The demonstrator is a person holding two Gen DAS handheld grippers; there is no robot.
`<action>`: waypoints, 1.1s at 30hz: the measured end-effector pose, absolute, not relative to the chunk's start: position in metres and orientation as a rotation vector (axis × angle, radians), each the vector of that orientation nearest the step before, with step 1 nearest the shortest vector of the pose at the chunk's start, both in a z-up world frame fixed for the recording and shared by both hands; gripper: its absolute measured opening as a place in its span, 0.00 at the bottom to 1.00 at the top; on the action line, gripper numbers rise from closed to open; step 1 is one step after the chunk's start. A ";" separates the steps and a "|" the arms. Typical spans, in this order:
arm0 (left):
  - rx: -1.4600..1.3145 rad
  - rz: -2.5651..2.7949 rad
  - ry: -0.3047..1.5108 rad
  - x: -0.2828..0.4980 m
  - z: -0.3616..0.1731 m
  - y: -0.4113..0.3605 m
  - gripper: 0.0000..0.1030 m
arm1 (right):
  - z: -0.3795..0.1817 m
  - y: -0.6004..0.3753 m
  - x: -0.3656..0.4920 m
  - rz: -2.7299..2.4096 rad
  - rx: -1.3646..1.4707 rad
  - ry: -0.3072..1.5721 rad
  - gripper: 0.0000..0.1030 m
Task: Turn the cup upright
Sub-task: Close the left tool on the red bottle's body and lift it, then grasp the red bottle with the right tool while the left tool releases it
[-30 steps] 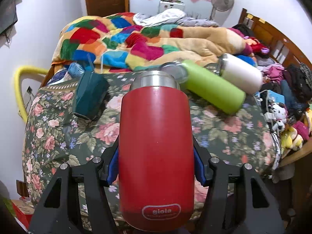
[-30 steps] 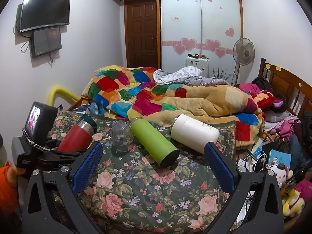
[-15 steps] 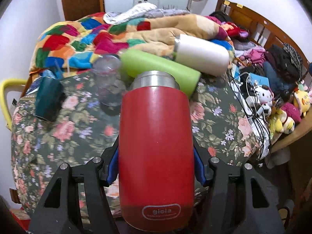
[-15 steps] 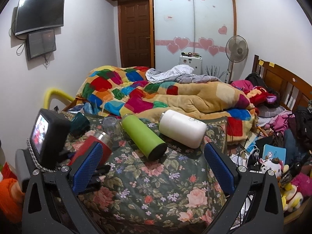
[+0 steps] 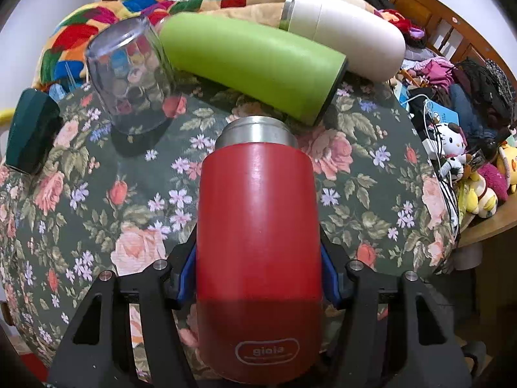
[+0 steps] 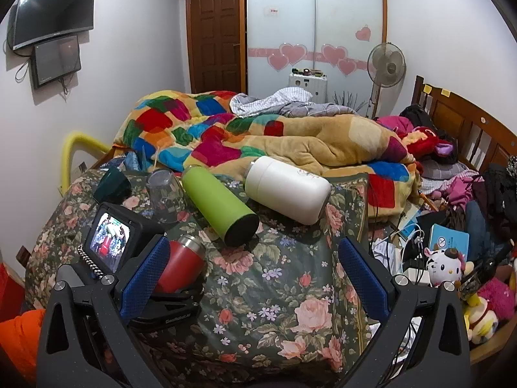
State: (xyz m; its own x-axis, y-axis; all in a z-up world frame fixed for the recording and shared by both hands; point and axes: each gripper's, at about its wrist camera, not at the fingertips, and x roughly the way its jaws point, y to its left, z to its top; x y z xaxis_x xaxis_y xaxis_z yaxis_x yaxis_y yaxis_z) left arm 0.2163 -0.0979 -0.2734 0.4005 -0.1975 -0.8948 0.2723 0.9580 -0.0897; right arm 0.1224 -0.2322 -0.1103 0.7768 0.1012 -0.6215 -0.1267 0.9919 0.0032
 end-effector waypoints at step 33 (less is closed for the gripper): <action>0.011 -0.040 0.898 0.145 -0.197 0.020 0.60 | -0.169 -0.172 0.178 0.336 0.055 0.961 0.96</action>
State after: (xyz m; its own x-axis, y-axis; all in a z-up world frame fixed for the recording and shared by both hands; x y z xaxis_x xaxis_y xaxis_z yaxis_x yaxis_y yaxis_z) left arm 0.1452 0.0197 -0.1974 0.6222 -0.0305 -0.7822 0.0399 0.9992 -0.0073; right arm 0.1785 -0.1719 -0.1692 0.5248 0.3051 -0.7947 -0.2568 0.9468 0.1940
